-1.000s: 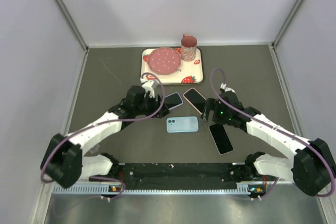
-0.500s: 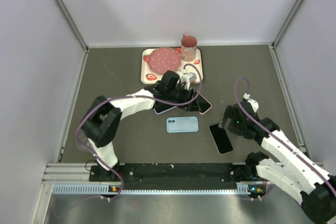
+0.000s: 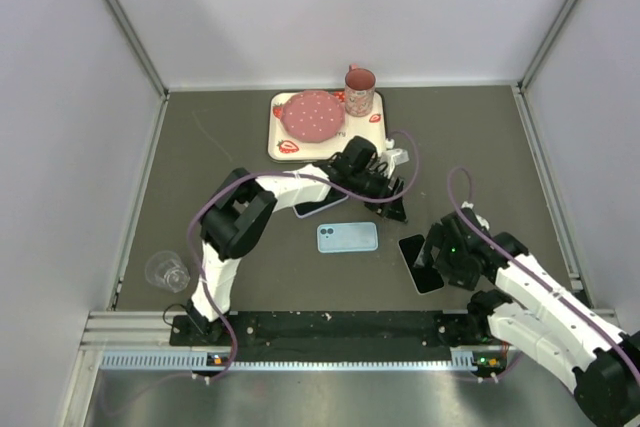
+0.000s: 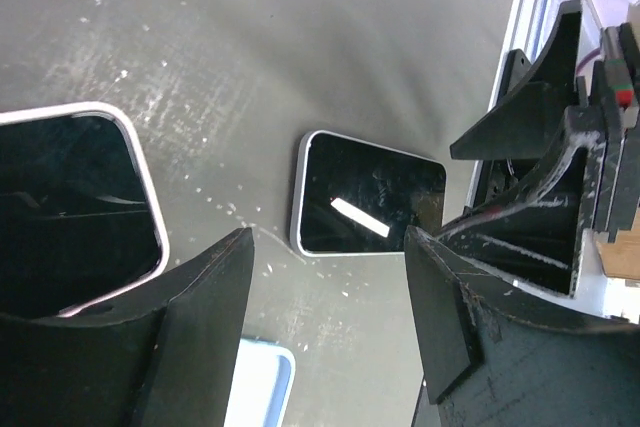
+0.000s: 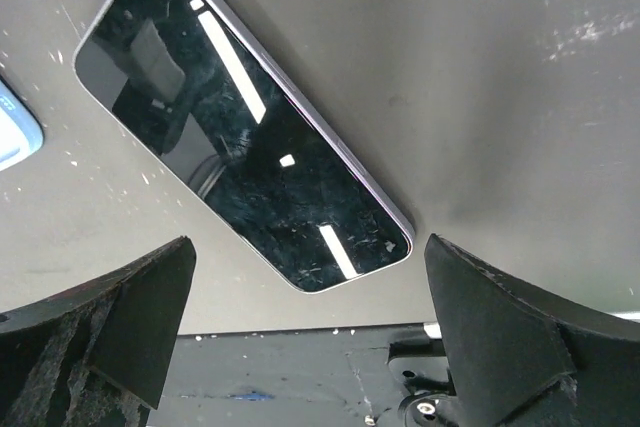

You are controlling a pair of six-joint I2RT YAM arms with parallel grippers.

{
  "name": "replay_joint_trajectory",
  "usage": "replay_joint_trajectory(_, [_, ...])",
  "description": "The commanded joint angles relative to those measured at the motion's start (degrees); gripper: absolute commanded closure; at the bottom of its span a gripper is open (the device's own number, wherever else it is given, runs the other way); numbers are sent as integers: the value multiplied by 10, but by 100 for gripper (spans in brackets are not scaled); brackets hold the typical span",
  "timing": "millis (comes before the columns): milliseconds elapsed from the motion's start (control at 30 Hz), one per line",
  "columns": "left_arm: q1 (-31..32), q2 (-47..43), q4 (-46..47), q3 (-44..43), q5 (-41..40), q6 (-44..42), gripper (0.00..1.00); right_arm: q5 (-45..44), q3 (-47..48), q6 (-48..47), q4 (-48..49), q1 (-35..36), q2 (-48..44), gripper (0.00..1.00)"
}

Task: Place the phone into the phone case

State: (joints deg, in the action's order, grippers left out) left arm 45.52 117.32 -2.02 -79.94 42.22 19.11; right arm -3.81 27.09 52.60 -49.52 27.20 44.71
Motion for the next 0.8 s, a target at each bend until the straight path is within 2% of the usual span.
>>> replay_joint_trajectory(0, [20,36,-10,-48,39,-6,34,43,-12,9,2,-4,6,4])
replay_joint_trajectory(100, [28,54,-17,-63,32,-7,34,63,-17,9,20,-5,19,8])
replay_joint_trajectory(433, [41,92,-95,-99,25,-36,36,99,-41,7,56,-4,38,11])
replay_joint_trajectory(533, [41,94,-102,-87,-1,-36,37,93,-42,7,69,-4,40,11])
replay_joint_trajectory(767, [41,99,-101,-66,21,-25,38,55,-39,5,111,-4,53,10])
